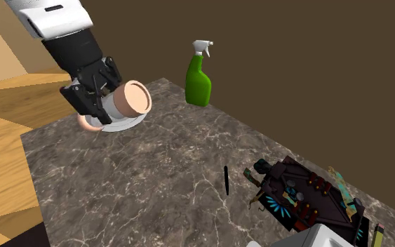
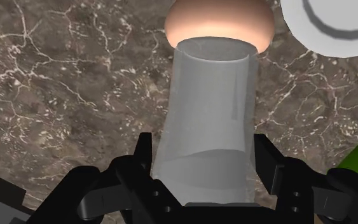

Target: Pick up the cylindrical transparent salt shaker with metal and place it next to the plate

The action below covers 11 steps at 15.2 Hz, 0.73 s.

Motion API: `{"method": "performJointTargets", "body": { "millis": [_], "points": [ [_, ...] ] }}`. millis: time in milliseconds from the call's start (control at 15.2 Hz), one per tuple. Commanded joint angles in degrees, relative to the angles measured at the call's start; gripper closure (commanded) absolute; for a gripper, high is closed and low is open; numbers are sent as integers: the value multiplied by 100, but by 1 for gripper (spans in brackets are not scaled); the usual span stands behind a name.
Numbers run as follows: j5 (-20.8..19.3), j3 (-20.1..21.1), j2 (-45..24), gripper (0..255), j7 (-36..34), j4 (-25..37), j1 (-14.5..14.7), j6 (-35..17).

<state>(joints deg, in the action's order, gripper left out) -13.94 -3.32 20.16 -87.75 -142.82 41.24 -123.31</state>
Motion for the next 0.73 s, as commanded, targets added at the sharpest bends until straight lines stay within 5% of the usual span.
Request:
{"method": "performJointTargets", "body": {
  "millis": [0, 660],
  "points": [
    [-6, 40, 161, 255, -74, -215, 18, -44],
    [-160, 26, -306, 255, -271, -630, -36, -914]
  ]
}}
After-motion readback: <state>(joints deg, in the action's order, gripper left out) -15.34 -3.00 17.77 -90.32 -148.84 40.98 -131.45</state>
